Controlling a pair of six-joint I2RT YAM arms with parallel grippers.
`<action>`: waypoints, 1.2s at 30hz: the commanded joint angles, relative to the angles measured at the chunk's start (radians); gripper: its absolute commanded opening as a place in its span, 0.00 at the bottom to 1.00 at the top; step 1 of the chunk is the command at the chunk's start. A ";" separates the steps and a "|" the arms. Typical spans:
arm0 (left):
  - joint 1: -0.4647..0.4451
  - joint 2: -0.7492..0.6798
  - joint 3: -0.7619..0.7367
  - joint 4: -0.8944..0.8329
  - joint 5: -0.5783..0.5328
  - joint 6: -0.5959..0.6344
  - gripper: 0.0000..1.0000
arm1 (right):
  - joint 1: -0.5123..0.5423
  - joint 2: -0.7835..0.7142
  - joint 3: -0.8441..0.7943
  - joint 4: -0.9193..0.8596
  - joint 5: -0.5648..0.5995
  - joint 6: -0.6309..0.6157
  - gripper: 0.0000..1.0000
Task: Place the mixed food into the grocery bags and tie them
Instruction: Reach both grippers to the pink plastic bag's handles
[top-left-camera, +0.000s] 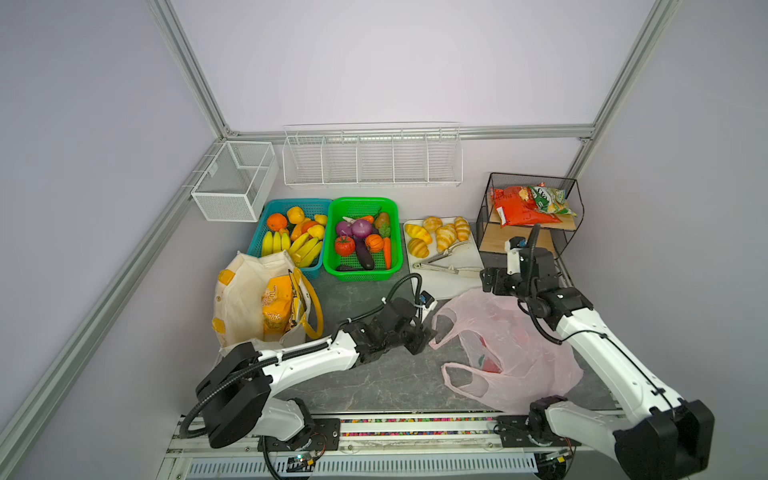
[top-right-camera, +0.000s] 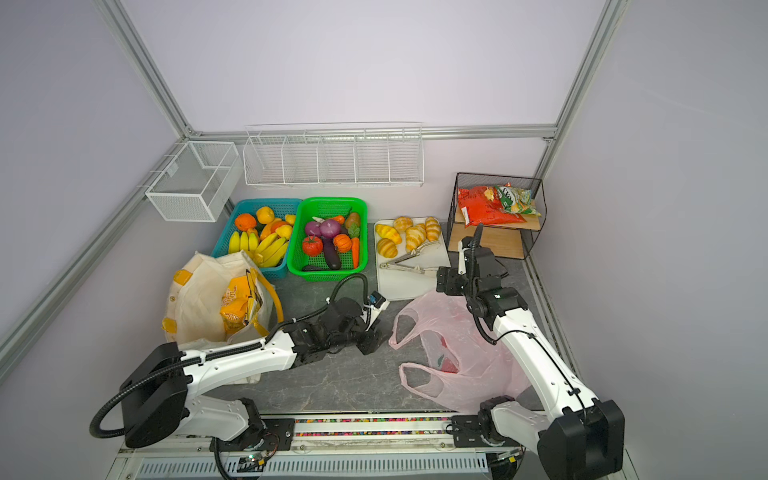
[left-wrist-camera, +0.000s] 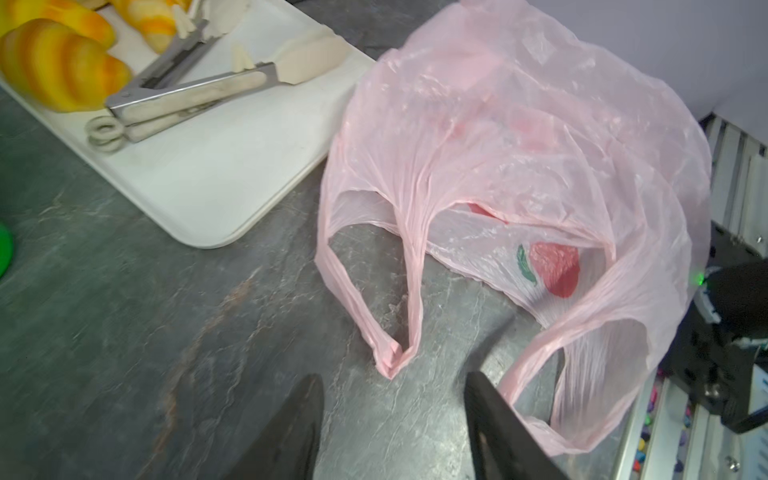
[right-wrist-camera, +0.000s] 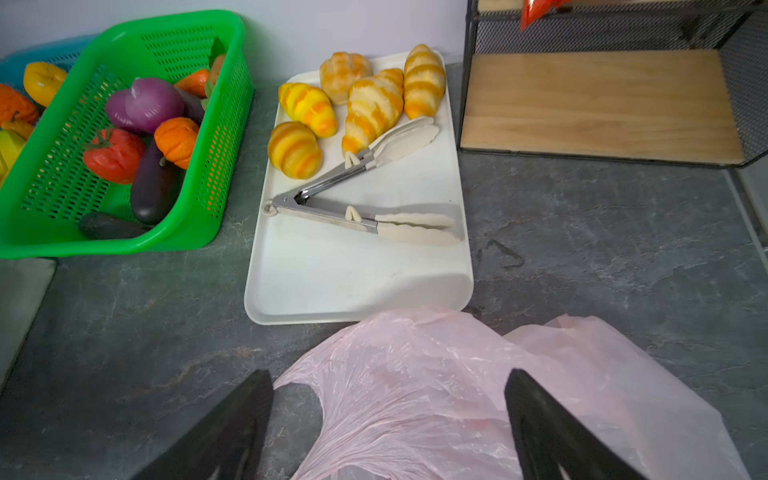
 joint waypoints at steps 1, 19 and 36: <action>-0.009 0.091 0.070 0.080 0.072 0.125 0.45 | -0.007 -0.017 0.007 -0.010 0.031 -0.007 0.91; -0.015 0.456 0.251 0.088 0.105 0.188 0.36 | -0.034 -0.058 -0.034 -0.032 0.019 -0.028 0.90; 0.076 0.241 0.329 -0.125 0.212 -0.238 0.00 | -0.001 -0.054 -0.055 -0.047 -0.111 -0.031 0.89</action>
